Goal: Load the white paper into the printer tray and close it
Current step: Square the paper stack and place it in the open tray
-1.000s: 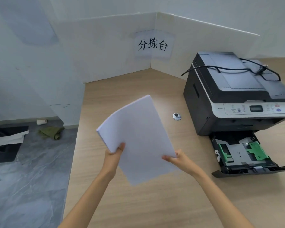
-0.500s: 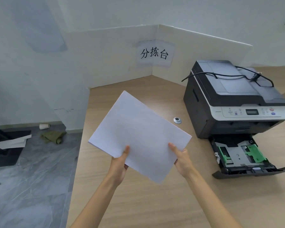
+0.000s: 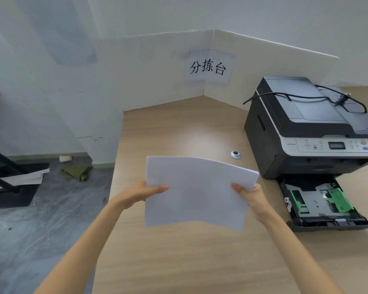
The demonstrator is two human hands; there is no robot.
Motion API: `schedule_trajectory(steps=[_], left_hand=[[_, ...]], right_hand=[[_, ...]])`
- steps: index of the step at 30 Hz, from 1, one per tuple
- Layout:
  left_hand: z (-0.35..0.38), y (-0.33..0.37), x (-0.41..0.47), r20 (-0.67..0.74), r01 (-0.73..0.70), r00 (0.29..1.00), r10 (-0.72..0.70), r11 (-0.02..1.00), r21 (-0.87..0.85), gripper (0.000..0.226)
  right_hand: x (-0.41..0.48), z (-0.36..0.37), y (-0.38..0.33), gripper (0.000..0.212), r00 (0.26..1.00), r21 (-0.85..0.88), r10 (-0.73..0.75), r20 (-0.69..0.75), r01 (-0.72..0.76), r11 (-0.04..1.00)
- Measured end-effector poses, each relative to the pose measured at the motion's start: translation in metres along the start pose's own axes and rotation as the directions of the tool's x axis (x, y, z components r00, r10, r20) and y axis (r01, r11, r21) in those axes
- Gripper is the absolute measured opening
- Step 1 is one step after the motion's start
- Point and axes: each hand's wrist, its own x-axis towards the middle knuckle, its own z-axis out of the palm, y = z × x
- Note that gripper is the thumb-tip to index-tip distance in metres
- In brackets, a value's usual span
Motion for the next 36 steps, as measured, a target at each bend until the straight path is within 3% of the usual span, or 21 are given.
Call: schedule_trajectory(steps=[2,4,7,10,12,15,17,20,25,29,32,34,36], left_hand=[[0.015,-0.008,0.012,-0.176,-0.083,0.98,0.089,0.996,0.039,0.013],[0.026,-0.022,0.023,-0.319,-0.155,0.928,0.194,0.978,0.141,0.018],[0.038,-0.042,0.03,-0.41,-0.247,0.867,0.282,0.959,0.138,0.023],[0.05,-0.059,0.031,-0.357,-0.253,0.889,0.288,0.957,0.14,0.017],[0.061,-0.078,0.033,-0.305,-0.187,0.932,0.196,0.981,0.059,0.018],[0.078,-0.106,0.036,-0.348,-0.054,0.938,0.01,0.992,-0.117,0.011],[0.086,-0.113,0.037,-0.377,-0.067,0.926,0.008,0.988,-0.143,0.009],[0.089,-0.113,0.041,-0.384,-0.092,0.922,0.049,0.991,-0.093,0.028],[0.08,-0.11,0.044,-0.404,-0.094,0.913,0.06,0.993,-0.065,0.009],[0.071,-0.094,0.045,-0.366,0.021,0.931,0.012,0.996,0.087,0.029],[0.056,-0.07,0.043,-0.281,0.062,0.959,-0.032,0.993,0.1,0.019],[0.045,-0.047,0.036,-0.202,0.021,0.979,-0.009,0.998,0.058,0.009],[0.036,-0.021,0.026,-0.109,-0.035,0.994,0.03,0.998,-0.047,0.014]], right_hand=[[0.003,0.002,0.001,0.02,1.0,-0.047,-0.001,-0.013,0.001,0.999],[0.006,0.001,0.006,0.007,0.999,-0.056,0.003,-0.033,-0.005,0.998],[0.008,-0.006,0.012,0.018,0.999,-0.065,-0.007,-0.039,0.005,0.998],[0.009,-0.014,0.025,0.021,0.996,-0.088,0.082,-0.018,-0.084,0.993],[0.01,-0.02,0.046,0.024,0.987,-0.123,0.161,-0.023,-0.163,0.979],[0.008,-0.024,0.073,0.011,0.966,-0.163,0.252,-0.053,-0.258,0.952],[0.008,-0.026,0.079,0.011,0.961,-0.168,0.271,-0.058,-0.277,0.946],[0.011,-0.029,0.08,0.019,0.963,-0.176,0.261,-0.062,-0.268,0.947],[0.011,-0.027,0.078,0.011,0.964,-0.26,0.263,-0.036,-0.264,0.929],[0.013,-0.028,0.064,0.022,0.985,-0.321,0.175,0.002,-0.165,0.932],[0.004,-0.032,0.043,0.023,0.989,-0.33,0.141,0.046,-0.118,0.937],[-0.007,-0.033,0.025,0.024,0.988,-0.316,0.14,0.067,-0.112,0.942],[-0.018,-0.035,0.01,0.027,0.988,-0.283,0.133,0.073,-0.108,0.953]])
